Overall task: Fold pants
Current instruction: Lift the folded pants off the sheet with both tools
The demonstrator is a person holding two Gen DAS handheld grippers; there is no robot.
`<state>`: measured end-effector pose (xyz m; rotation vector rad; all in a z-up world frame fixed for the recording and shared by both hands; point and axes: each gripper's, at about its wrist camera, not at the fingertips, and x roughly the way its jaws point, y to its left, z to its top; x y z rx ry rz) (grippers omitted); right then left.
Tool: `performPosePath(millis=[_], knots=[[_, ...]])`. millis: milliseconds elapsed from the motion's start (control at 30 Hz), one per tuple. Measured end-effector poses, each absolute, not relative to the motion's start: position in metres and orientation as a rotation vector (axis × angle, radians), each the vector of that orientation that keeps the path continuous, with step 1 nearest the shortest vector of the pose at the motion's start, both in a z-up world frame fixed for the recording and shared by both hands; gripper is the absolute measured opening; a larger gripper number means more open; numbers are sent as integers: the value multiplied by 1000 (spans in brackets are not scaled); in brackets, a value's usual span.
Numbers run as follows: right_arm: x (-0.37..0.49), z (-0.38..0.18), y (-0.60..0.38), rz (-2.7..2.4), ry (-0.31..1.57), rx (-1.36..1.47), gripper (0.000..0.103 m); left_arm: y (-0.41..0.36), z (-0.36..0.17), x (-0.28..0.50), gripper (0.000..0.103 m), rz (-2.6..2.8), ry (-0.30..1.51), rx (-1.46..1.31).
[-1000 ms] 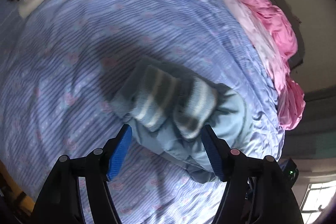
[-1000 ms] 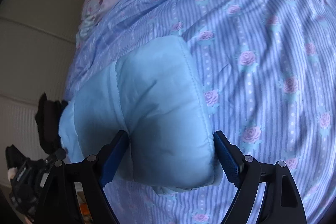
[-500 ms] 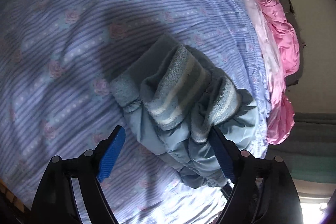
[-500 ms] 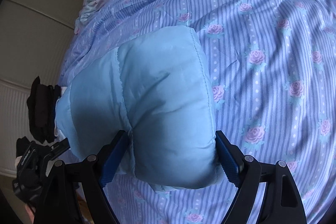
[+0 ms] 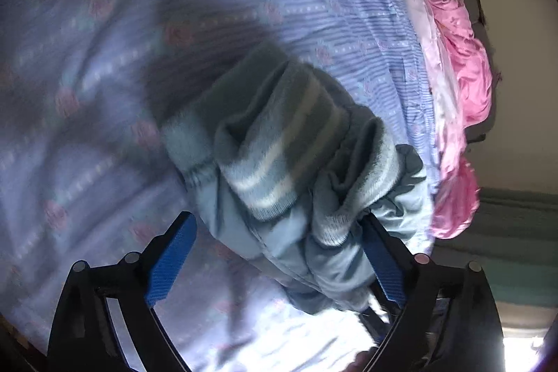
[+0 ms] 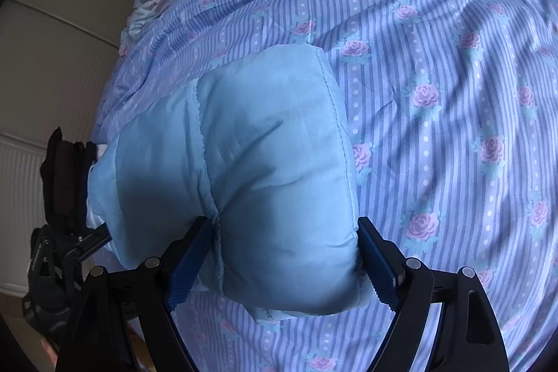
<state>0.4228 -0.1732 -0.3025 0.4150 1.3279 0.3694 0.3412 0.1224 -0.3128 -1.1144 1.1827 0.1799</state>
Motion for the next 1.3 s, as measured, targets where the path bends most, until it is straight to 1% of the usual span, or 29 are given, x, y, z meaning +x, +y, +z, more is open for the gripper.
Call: performPosePath(millis=[133, 400, 700, 733, 900, 967, 1067, 1167, 1200, 1233, 1300], knots=[[424, -301, -171, 369, 1327, 409, 84, 128, -322, 355, 98, 175, 1188, -1060], [432, -310, -167, 409, 1342, 404, 87, 141, -357, 350, 103, 165, 1158, -1176], [440, -329, -160, 424, 1370, 498, 90, 145, -360, 361, 102, 150, 1184, -1201], [440, -331, -159, 428, 1370, 505, 90, 145, -359, 363, 96, 141, 1182, -1200], [439, -330, -154, 416, 1369, 510, 90, 146, -353, 363, 87, 131, 1184, -1211], [438, -328, -152, 415, 1367, 499, 89, 145, -351, 363, 81, 130, 1182, -1215], [437, -324, -150, 407, 1362, 487, 85, 145, -346, 364, 73, 130, 1182, -1211], [435, -314, -144, 402, 1347, 453, 76, 143, -339, 365, 67, 132, 1186, -1180], [434, -311, -144, 403, 1342, 444, 71, 142, -336, 366, 65, 131, 1183, -1167], [433, -308, -143, 404, 1337, 434, 68, 141, -333, 367, 62, 127, 1182, -1150], [430, -300, -144, 409, 1325, 425, 58, 138, -326, 367, 58, 114, 1174, -1119]])
